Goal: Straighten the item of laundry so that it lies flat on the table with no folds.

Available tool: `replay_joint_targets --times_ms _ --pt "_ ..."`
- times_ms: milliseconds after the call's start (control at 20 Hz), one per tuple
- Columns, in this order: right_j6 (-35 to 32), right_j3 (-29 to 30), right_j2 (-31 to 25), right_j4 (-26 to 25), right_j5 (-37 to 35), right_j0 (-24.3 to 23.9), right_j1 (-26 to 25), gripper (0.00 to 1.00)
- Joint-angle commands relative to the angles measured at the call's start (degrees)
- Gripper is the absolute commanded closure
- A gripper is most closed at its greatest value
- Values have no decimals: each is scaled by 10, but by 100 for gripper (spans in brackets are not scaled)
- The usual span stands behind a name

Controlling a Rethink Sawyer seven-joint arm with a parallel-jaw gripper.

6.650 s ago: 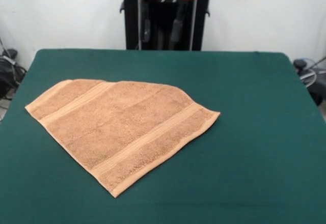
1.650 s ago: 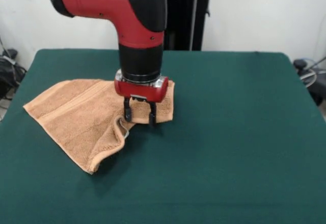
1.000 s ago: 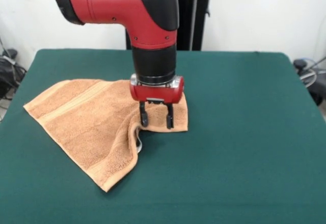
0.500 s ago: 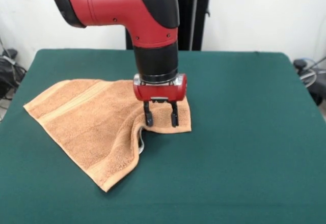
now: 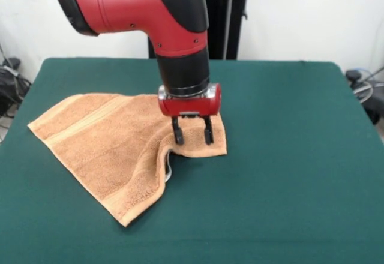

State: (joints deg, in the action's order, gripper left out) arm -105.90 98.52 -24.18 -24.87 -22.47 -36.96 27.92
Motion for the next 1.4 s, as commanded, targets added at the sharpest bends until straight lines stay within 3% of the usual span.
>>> replay_joint_targets --times_ms 50,500,900,1250,1400 --pt "112 11 -83 23 -177 -8 56 0" --pt "128 1 -116 17 -268 -31 106 0" --pt "90 13 -120 -30 -177 -41 54 0" --pt "79 -20 -93 -58 -145 -23 2 0" --pt "60 -14 -78 -80 -122 -10 3 0"
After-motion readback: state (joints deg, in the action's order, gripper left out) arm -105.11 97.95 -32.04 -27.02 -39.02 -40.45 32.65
